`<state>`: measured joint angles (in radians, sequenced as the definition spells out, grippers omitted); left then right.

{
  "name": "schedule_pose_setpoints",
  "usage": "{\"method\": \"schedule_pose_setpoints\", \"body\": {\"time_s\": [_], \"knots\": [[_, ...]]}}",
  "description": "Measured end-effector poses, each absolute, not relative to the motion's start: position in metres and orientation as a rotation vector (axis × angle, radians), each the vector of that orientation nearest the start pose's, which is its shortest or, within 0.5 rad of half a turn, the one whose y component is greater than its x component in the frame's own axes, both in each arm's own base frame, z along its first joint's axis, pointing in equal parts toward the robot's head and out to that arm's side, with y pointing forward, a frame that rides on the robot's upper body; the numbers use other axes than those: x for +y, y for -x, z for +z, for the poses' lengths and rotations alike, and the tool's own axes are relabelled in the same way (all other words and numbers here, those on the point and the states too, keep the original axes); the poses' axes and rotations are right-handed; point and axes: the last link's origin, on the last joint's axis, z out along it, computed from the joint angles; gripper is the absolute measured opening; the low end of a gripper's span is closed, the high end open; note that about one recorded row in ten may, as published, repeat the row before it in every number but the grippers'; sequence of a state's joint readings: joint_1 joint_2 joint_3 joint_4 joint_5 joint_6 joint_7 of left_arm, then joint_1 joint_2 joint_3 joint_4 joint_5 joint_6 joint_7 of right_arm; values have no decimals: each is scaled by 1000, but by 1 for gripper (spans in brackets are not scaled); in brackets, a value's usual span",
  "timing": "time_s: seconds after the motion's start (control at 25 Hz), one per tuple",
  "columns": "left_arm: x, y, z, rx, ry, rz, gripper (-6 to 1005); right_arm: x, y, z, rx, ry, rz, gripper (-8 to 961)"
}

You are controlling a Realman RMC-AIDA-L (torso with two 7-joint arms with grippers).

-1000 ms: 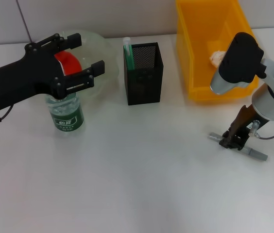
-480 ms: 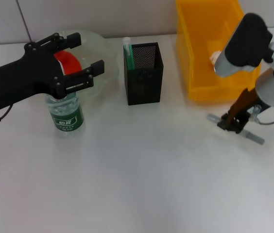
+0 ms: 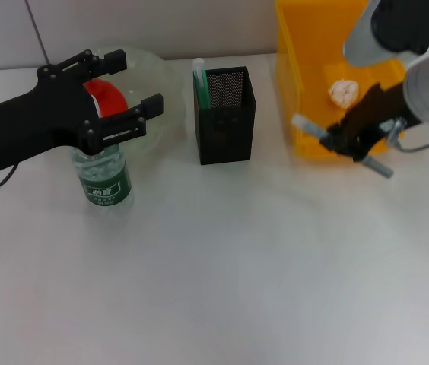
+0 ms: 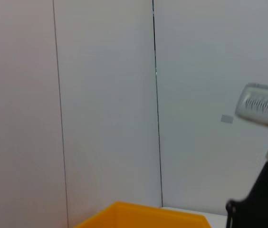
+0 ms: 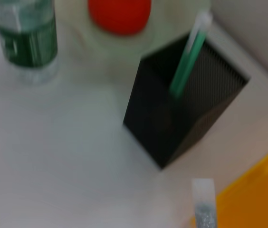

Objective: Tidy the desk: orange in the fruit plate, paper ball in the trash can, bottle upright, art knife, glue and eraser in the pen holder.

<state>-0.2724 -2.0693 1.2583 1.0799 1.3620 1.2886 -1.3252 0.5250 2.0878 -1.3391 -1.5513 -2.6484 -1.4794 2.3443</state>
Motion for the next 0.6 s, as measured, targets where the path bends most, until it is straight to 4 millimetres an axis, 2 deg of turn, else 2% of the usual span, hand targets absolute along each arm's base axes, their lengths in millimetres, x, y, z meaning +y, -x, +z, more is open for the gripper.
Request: {"method": "schedule_pose_setpoints", "body": {"time_s": [0.16, 0.32, 0.6], "knots": [[329, 198, 24, -214, 2503, -908, 804, 358, -145, 56, 446, 2484, -264, 140], [328, 198, 24, -212, 2506, -913, 804, 356, -133, 76, 407, 2432, -78, 141], [328, 196, 25, -210, 2501, -928, 804, 355, -139, 98, 350, 2382, 214, 141]]}}
